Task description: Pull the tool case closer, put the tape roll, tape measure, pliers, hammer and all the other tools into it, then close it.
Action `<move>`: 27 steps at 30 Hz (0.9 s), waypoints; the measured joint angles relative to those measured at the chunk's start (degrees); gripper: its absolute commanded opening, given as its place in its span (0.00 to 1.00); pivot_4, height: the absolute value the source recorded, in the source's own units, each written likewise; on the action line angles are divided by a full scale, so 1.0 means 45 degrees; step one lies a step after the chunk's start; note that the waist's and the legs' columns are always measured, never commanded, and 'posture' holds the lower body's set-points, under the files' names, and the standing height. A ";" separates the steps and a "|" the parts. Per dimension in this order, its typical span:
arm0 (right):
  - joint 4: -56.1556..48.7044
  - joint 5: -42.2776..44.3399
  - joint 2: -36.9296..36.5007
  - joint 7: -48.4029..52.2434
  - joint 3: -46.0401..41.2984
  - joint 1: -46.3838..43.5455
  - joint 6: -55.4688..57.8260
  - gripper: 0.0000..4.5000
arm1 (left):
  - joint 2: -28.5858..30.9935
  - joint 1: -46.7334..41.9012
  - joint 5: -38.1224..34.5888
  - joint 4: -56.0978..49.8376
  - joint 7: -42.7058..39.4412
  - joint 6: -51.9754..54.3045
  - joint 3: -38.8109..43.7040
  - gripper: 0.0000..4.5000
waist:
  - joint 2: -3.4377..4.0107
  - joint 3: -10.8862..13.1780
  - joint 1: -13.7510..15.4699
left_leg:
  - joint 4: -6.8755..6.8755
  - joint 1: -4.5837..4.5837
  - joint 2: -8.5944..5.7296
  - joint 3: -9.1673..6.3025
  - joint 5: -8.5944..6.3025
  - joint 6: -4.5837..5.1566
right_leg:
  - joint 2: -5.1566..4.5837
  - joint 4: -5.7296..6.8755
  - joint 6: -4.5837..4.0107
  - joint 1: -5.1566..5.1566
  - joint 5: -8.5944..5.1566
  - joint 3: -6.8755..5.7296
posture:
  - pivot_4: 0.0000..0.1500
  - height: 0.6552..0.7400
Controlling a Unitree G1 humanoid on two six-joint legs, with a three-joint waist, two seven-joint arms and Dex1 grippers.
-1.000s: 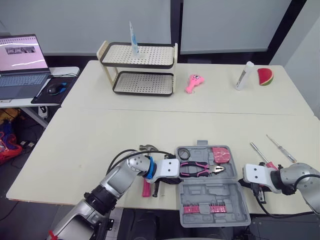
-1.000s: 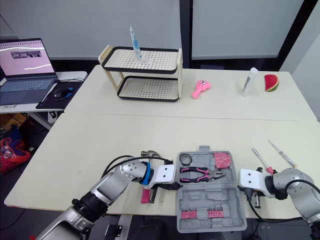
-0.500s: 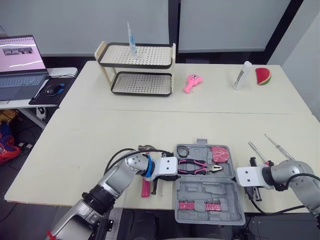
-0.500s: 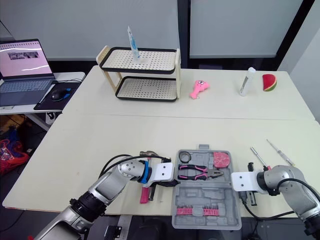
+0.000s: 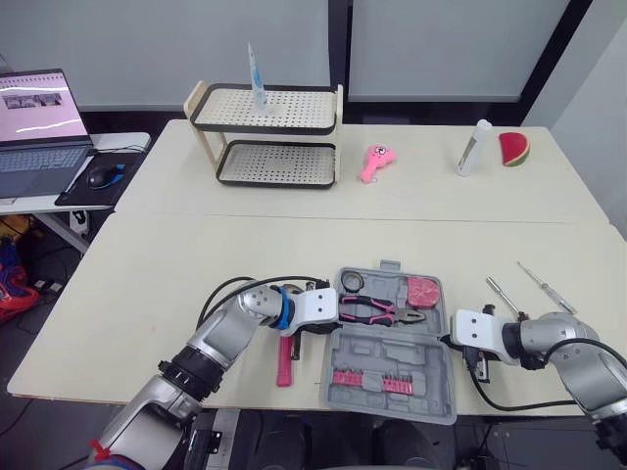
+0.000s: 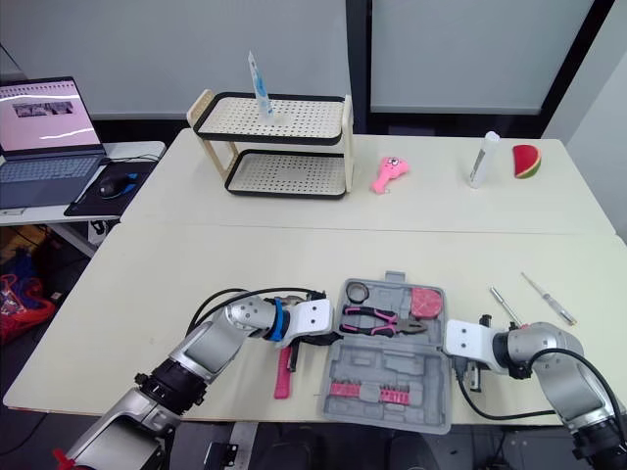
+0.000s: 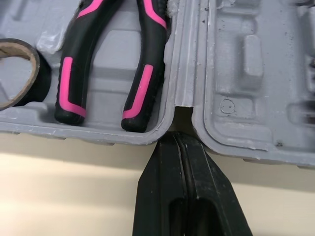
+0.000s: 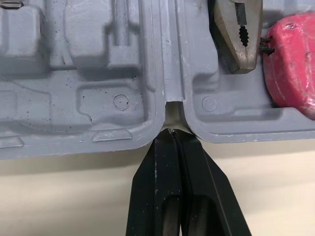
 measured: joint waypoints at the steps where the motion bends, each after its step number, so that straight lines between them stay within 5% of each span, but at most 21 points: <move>1: 0.0266 -0.0010 0.0039 -0.0064 0.0051 -0.0181 -0.0038 0.00 | -0.0104 -0.0164 0.0008 0.0279 0.0017 -0.0123 0.0004 0.00 | 0.0000 0.0000 0.0017 | 0.0000 0.0000 -0.0004 0.0000 0.0000 -0.0001 | -0.0005 -0.0001 0.0000 0.0000 0.0000 -0.0003 | 1.00 1.00; 27: 0.2524 -0.0166 0.0575 -0.1169 0.0258 -0.1555 -0.1130 0.00 | -0.0865 -0.1555 0.0637 0.3036 0.0250 -0.1944 0.0240 0.00 | 0.0004 -0.0004 -0.0026 | 0.0007 0.0007 -0.0002 0.0002 0.0002 -0.0003 | -0.0008 0.0011 0.0008 -0.0002 0.0004 -0.0003 | 1.00 1.00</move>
